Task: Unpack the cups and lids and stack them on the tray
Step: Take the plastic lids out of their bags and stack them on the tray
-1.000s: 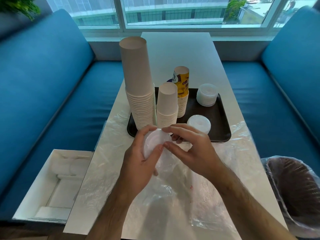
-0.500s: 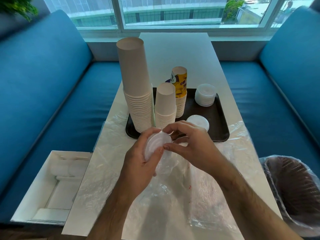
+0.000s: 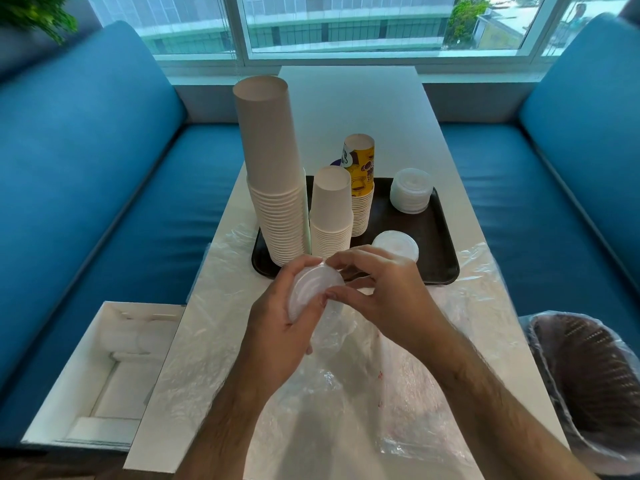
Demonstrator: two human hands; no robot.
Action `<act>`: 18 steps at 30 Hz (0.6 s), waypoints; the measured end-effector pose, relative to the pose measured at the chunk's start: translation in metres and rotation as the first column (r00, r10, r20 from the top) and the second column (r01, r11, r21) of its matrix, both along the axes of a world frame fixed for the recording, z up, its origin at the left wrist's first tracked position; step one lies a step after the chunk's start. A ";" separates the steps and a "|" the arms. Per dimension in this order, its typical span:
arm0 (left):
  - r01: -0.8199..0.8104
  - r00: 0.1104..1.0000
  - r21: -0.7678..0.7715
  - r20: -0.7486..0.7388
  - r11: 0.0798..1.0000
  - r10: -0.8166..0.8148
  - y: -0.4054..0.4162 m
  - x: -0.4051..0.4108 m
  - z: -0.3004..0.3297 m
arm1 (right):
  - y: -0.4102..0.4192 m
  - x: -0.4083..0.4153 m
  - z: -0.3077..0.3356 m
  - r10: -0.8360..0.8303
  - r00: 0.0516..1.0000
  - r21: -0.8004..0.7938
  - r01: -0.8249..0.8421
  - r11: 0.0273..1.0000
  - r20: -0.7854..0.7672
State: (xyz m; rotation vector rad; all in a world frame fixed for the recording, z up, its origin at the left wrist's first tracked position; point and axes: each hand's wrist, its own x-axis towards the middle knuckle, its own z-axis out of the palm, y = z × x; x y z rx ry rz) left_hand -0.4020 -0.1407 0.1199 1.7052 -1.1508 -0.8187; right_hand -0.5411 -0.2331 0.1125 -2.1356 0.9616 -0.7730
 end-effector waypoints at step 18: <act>-0.009 1.000 -0.018 -0.020 1.000 0.008 0.004 0.005 0.001 | -0.007 -0.003 0.012 0.081 0.997 0.123 -0.080 0.989 -0.005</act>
